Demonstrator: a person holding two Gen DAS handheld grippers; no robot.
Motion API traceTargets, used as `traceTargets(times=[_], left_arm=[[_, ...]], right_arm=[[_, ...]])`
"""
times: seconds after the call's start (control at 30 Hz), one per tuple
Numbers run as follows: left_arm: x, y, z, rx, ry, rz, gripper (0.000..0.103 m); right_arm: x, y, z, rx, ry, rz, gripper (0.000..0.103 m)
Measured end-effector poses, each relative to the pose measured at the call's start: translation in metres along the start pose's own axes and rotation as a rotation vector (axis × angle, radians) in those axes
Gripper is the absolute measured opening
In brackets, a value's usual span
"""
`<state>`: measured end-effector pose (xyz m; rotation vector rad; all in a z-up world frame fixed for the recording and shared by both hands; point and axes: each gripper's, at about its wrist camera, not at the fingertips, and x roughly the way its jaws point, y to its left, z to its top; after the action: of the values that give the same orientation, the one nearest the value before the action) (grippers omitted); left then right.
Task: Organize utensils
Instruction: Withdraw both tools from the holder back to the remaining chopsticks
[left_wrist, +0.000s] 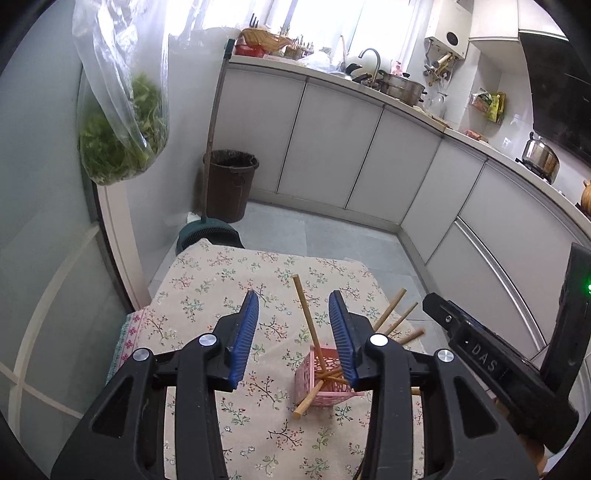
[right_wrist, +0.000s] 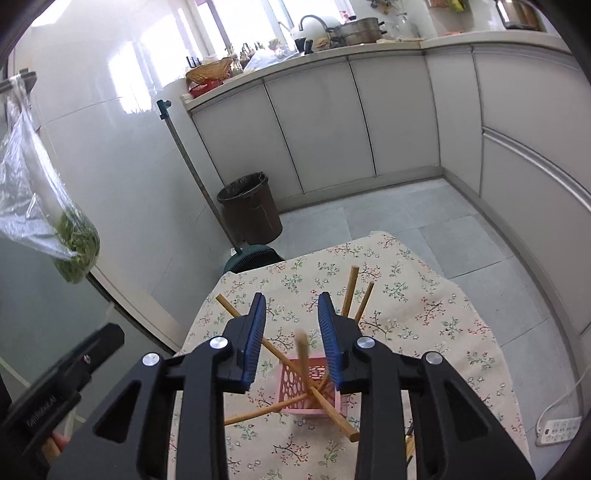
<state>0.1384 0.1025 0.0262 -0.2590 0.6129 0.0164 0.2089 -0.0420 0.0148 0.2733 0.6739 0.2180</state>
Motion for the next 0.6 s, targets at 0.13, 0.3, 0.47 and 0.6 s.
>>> traceTargets(times=[0.13,0.3,0.47,0.6], left_arm=[[-0.008,-0.008,-0.003,0.027,-0.026,0.02,0.044],[-0.019,-0.023,-0.012,0.072,-0.052,0.046,0.058],[-0.028,-0.031,-0.024,0.095,-0.063,0.065,0.071],[-0.033,-0.034,-0.04,0.094,-0.046,0.066,0.073]], right_arm=[[-0.023,0.005,-0.004,-0.06,-0.054,-0.052,0.031],[-0.049,0.005,-0.01,-0.114,-0.107,-0.108,0.036],[-0.073,0.0,-0.023,-0.135,-0.145,-0.168,0.052],[-0.089,-0.007,-0.036,-0.123,-0.166,-0.212,0.066]])
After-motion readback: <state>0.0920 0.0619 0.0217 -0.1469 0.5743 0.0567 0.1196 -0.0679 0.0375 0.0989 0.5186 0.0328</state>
